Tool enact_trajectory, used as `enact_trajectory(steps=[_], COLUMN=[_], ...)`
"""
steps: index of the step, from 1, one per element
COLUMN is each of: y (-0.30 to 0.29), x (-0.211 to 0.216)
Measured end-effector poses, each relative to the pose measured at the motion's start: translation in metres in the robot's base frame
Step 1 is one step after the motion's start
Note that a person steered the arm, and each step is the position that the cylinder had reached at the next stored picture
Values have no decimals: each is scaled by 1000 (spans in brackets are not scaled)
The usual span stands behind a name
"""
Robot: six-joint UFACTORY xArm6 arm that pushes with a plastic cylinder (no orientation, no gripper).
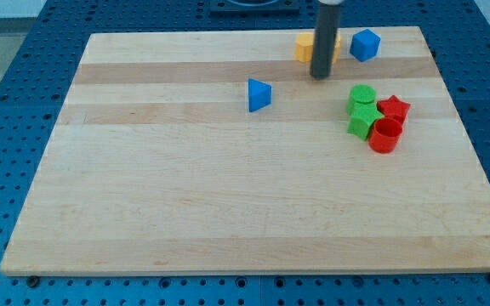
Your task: Slightly move the blue cube to the right of the yellow heart
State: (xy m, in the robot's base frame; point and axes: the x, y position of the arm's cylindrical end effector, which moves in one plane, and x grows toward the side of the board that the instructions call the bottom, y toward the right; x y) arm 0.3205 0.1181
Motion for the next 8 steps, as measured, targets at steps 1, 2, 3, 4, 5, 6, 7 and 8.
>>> enact_trajectory(steps=[1, 2, 3, 4, 5, 6, 7, 8], y=[78, 200, 215, 144, 99, 101, 133, 124], x=[-2, -36, -109, -107, -56, 8, -28, -104])
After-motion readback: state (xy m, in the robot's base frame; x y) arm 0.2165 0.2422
